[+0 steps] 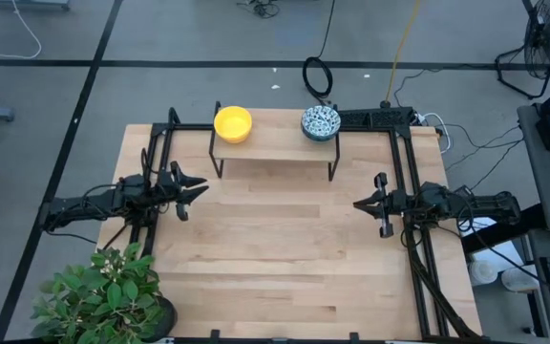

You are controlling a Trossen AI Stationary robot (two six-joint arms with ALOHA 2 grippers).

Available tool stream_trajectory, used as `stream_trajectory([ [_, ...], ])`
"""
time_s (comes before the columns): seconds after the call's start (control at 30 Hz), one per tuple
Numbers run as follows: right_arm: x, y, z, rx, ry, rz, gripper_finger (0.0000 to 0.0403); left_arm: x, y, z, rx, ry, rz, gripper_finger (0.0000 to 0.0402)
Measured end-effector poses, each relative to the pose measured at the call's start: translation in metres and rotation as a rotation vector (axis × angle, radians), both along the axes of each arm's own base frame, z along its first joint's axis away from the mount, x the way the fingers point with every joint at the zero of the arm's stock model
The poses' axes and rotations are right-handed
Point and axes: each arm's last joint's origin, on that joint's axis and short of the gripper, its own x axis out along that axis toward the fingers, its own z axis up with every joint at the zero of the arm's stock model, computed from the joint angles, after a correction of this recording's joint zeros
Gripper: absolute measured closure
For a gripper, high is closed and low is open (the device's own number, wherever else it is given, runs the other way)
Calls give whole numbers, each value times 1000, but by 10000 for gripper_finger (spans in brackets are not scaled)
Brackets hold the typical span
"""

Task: Pick & Place Mini bowls
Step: Return to Home Position

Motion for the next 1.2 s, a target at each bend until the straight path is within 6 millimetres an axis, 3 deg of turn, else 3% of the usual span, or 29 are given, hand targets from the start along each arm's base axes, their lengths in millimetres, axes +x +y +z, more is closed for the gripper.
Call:
stream_trajectory([
  [1.2,0,-1,0,2,-1,-26,392,0,0,0,0,0,0,289],
])
